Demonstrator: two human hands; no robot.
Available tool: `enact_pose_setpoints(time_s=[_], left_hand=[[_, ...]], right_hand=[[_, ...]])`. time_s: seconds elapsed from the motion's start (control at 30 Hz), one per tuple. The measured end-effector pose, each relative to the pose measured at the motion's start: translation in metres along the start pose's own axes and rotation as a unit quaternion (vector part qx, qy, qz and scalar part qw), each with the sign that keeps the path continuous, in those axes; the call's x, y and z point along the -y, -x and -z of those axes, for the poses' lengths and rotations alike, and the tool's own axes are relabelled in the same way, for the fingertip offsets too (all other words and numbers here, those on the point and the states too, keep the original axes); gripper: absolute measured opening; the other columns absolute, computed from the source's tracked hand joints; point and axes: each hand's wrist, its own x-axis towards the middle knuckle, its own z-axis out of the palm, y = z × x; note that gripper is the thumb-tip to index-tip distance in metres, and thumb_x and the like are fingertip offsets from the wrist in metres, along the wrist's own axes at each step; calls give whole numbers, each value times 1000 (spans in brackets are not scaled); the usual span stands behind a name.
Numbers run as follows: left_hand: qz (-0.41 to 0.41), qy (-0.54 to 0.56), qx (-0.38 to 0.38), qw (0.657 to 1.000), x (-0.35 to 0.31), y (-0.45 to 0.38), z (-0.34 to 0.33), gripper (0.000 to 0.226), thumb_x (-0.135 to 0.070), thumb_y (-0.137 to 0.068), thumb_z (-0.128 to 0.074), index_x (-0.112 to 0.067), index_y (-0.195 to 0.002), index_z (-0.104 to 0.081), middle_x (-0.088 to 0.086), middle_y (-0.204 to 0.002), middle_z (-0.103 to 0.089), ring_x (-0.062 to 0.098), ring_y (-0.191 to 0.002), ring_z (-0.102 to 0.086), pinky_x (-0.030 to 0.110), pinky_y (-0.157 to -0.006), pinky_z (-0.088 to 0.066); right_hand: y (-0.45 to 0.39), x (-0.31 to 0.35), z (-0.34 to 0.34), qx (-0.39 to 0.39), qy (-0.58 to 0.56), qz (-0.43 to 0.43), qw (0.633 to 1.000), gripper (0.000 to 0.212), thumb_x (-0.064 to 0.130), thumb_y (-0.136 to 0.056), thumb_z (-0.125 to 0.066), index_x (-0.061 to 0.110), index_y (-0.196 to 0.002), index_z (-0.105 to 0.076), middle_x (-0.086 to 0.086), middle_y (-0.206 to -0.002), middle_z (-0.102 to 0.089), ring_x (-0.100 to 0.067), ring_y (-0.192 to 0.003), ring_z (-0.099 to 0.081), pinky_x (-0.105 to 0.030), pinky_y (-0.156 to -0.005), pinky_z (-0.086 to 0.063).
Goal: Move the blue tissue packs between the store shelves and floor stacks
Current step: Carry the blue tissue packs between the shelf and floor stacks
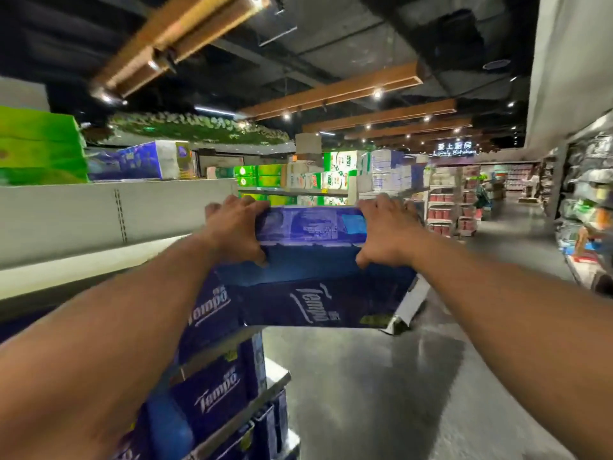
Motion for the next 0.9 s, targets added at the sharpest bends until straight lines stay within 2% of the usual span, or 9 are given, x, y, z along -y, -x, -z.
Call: enact_pose_setpoints(time_s=[0.13,0.27,0.43,0.7,0.9], left_hand=[[19,-57,-85,995,25,-82,16,127,-63,-40,-86,-28,-151,-36,6,-141,-48,33,-128,-39,53,-103,-31],[22,-128,-162,978,45,-147,13,115,-60,-40,-78,-26,-145,-43,5,-137,-52,33,-122,-42,51,-100,-33],[36,-159,-217,962,74,-208,-28,103,-59,-51,-79,-29,-142,-41,1,-134,-51,30,-119,-42,54,-100,-31],[102,-218,-228,944,130,-278,-106,96,-64,-60,-74,-27,-141,-39,2,-130,-51,28,-116,-41,57,-98,-32],[169,-259,-213,927,174,-318,-135,93,-68,-52,-64,-28,-133,-45,4,-122,-56,30,-109,-44,55,-93,-35]], right_hand=[[-98,-20,2,-107,-4,27,994,117,61,-48,-77,25,-148,-27,-12,-139,-39,-35,-129,-37,-54,-109,-29],[-176,-34,-18,-177,-32,33,983,110,53,-53,-80,22,-147,-30,-12,-138,-39,-34,-129,-36,-51,-111,-28],[-268,-47,-63,-244,-43,76,966,108,62,-53,-78,23,-142,-30,-12,-134,-39,-33,-126,-37,-52,-110,-27],[-418,-40,-156,-268,-102,164,944,107,60,-56,-82,24,-140,-27,-12,-135,-36,-34,-125,-36,-53,-109,-27],[-523,-10,-202,-238,-148,236,930,105,60,-58,-80,24,-142,-28,-11,-136,-36,-33,-123,-37,-49,-108,-26]])
